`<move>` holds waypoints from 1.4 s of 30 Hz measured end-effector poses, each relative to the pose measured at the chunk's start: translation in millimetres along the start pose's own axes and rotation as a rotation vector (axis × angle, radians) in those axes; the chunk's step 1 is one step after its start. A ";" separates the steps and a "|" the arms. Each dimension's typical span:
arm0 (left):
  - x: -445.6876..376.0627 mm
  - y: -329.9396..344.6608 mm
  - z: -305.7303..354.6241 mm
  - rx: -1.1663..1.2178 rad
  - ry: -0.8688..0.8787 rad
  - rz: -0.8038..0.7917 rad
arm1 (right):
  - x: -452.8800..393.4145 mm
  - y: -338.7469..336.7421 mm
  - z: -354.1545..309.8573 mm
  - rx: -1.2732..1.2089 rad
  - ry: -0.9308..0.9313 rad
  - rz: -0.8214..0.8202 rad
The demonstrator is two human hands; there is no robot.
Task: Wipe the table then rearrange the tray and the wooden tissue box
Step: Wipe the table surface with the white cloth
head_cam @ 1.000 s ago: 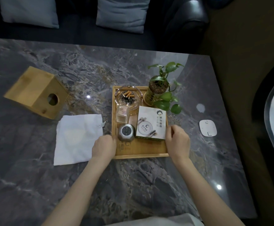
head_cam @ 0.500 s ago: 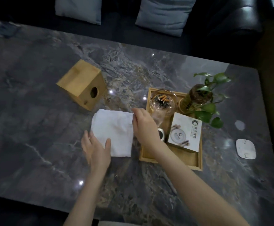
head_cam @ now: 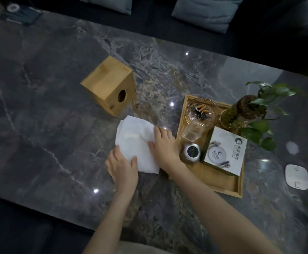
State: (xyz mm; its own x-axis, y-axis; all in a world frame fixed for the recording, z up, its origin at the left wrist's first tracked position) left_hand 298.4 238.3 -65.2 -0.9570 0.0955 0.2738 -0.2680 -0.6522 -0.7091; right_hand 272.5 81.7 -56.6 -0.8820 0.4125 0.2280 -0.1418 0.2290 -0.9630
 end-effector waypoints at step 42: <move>231.1 190.2 224.4 0.889 -0.194 -1.009 | 230.7 -45.4 281.0 -2.418 0.427 0.145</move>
State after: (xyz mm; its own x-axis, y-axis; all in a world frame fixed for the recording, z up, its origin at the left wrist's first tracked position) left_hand 51.1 -32.5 9.0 -0.3375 0.7574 0.5590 -0.6046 -0.6296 0.4879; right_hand -50.8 -81.3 -0.6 -0.6961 0.5144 0.5008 0.6730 0.2244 0.7048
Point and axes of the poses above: each hand's wrist, its own x-axis away from the middle knuckle, its own y-axis out of the palm, z = x × y, the point moved 9 cm from there along -x, towards the middle knuckle, and after that the axes turned 13 degrees about x, right-handed, at the moved point
